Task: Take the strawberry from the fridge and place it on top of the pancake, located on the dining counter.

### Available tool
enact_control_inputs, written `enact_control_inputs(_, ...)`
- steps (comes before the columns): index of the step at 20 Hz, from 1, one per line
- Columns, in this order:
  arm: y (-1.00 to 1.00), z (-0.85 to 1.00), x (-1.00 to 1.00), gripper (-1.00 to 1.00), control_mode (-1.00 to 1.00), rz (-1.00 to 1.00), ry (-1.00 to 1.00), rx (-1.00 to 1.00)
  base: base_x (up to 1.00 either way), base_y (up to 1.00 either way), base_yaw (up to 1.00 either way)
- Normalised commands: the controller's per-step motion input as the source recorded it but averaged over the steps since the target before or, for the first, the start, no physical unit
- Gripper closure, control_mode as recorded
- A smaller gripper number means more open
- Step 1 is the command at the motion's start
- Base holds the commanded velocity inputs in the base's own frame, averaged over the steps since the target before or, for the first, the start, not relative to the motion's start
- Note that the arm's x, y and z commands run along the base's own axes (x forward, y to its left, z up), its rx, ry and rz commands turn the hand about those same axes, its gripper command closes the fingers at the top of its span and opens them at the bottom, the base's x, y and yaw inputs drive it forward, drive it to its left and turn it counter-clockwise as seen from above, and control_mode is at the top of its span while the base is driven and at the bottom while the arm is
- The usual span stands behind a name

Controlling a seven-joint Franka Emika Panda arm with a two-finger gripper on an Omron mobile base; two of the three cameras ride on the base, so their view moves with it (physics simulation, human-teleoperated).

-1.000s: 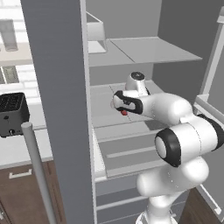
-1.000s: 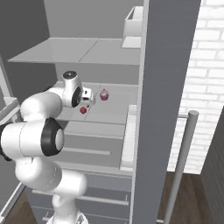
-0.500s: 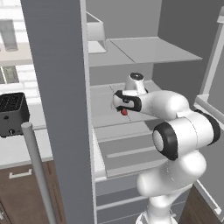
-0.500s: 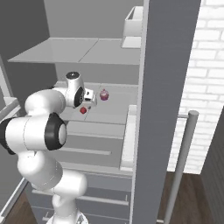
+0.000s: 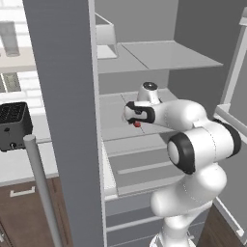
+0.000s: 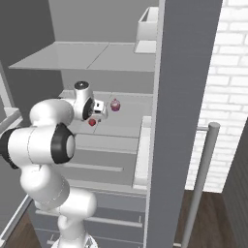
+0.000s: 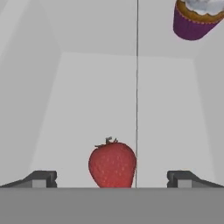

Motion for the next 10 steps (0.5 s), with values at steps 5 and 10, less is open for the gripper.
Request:
enact_control_inputs(5, 0.0, -0.17, 0.15, -1.0, -1.0, 0.0, 0.0, 0.0, 0.0, 0.0, 0.0)
enact_control_inputs(10, 0.0, -0.17, 0.15, -1.0, -1.0, 0.0, 0.0, 0.0, 0.0, 0.0, 0.0)
